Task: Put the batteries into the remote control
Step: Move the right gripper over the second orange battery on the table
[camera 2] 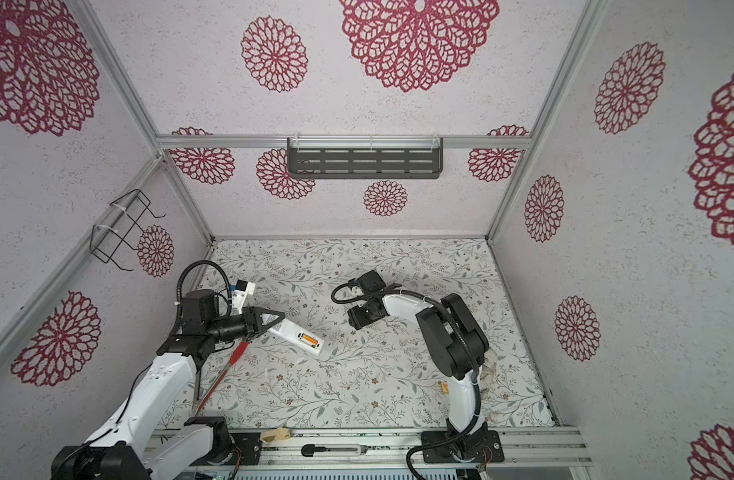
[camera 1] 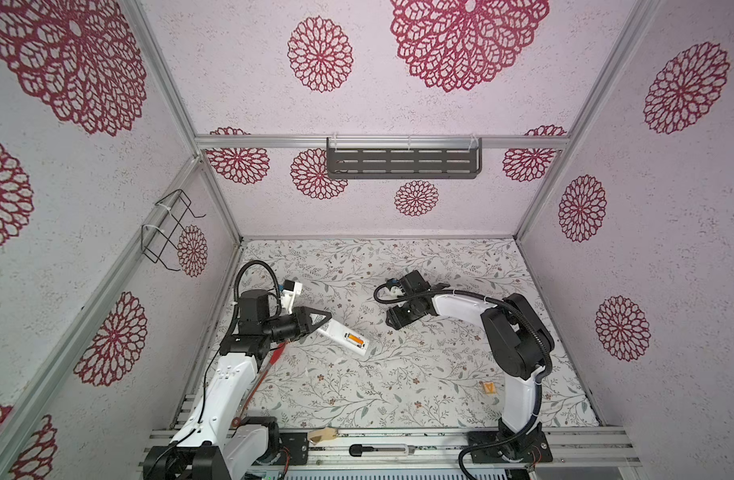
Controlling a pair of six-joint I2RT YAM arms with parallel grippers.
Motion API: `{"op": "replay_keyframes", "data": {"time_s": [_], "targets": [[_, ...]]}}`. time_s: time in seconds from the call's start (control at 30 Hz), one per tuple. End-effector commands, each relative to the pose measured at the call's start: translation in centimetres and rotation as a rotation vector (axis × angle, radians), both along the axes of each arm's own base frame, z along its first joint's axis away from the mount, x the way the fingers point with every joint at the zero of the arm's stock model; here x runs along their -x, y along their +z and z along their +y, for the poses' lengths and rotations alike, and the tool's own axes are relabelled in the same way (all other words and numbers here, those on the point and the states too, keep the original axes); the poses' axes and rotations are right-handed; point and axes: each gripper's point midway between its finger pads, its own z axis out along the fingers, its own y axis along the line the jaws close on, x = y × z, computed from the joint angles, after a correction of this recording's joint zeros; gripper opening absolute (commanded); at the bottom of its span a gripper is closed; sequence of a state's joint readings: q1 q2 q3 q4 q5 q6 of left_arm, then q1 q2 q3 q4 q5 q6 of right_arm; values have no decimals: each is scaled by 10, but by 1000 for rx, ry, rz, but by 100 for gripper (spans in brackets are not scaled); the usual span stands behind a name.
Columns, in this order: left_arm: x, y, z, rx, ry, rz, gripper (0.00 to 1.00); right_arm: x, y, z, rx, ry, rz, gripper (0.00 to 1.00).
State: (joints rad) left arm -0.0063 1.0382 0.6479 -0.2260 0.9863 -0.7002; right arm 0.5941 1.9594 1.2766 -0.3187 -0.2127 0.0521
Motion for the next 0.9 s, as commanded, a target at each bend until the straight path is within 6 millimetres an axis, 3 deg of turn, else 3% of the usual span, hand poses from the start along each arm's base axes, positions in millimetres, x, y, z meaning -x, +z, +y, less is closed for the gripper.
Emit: {"op": "replay_keyframes", "data": {"time_s": [0.0,0.17,0.4,0.57,0.87], "targets": [[0,7,-1,17,-16,-31,1,12,8,-5,-3,29,20,65],[0,7,-1,18,-18,-29,1,13,38,-1,-76,24,-47,65],[0,7,-2,19,-19,-29,1,17,67,-10,-119,-72,-77,68],[0,7,-2,19,-19,-29,1,25,61,-12,-171,-247,56,69],[0,8,-2,21,-20,-30,1,88,42,27,-257,-243,208,71]]}}
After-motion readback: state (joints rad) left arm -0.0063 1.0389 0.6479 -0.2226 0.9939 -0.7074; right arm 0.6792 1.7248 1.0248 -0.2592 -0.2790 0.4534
